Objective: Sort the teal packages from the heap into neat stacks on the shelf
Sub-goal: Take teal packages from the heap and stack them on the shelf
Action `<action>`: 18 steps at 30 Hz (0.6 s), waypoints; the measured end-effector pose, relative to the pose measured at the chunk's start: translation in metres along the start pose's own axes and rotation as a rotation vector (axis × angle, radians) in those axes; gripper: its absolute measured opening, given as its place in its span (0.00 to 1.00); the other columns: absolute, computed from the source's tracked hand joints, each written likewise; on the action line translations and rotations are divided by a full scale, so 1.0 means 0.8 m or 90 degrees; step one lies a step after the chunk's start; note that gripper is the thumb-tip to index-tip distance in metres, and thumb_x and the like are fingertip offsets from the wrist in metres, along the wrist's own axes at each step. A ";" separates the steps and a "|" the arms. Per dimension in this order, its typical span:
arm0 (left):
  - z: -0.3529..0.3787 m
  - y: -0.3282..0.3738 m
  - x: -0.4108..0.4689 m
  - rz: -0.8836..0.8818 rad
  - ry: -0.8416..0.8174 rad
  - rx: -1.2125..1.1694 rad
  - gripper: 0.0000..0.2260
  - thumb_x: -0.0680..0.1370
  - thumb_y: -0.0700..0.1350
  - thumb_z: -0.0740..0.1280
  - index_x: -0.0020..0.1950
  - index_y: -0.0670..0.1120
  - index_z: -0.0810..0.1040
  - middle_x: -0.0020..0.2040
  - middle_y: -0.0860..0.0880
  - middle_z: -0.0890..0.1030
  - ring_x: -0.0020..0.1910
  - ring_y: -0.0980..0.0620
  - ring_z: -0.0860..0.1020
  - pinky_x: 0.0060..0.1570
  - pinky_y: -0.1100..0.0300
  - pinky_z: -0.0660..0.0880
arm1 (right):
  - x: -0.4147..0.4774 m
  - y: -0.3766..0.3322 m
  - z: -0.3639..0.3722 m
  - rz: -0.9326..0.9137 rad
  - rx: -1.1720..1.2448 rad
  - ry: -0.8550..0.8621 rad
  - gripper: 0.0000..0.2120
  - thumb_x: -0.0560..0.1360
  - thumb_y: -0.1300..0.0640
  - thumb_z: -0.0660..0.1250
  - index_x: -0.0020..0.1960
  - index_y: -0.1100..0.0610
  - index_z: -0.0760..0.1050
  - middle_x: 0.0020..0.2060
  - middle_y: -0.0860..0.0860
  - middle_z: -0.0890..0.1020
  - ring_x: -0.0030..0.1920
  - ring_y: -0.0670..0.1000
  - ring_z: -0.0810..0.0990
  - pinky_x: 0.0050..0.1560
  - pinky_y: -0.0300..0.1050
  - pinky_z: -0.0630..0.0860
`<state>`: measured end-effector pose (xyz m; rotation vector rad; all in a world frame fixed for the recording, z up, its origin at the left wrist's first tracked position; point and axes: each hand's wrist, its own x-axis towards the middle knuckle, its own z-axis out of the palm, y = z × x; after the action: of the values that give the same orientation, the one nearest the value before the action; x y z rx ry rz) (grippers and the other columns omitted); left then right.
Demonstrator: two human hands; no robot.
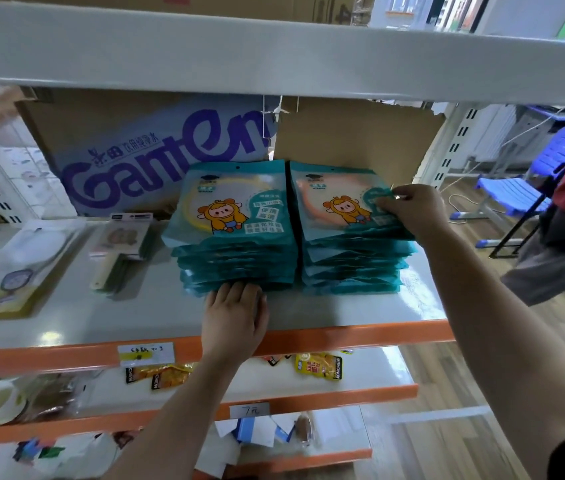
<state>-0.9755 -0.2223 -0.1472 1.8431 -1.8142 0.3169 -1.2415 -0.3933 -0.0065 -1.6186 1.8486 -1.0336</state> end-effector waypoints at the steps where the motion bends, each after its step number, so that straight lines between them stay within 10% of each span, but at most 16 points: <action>1: 0.000 0.000 0.000 0.001 -0.004 0.002 0.14 0.79 0.51 0.56 0.47 0.47 0.78 0.43 0.49 0.81 0.42 0.47 0.78 0.44 0.55 0.73 | -0.002 0.003 -0.002 0.005 0.026 -0.002 0.21 0.69 0.51 0.77 0.59 0.58 0.81 0.48 0.55 0.84 0.44 0.55 0.82 0.47 0.52 0.82; 8: -0.001 0.000 0.000 -0.014 -0.019 -0.004 0.12 0.79 0.50 0.58 0.48 0.47 0.78 0.44 0.48 0.81 0.43 0.47 0.79 0.45 0.55 0.74 | -0.038 0.029 -0.012 -0.095 -0.014 0.136 0.10 0.70 0.52 0.72 0.50 0.55 0.82 0.39 0.49 0.79 0.40 0.50 0.76 0.37 0.42 0.69; 18: -0.034 -0.023 -0.017 -0.033 -0.019 -0.020 0.14 0.78 0.53 0.56 0.51 0.49 0.79 0.48 0.49 0.81 0.48 0.48 0.78 0.50 0.54 0.73 | -0.150 -0.016 0.043 -0.276 0.062 0.045 0.03 0.74 0.55 0.70 0.45 0.54 0.79 0.33 0.46 0.79 0.33 0.45 0.75 0.35 0.35 0.70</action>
<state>-0.9534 -0.1976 -0.1355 1.8784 -1.7778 0.2413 -1.1841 -0.2843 -0.0326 -1.9947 1.4910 -1.3509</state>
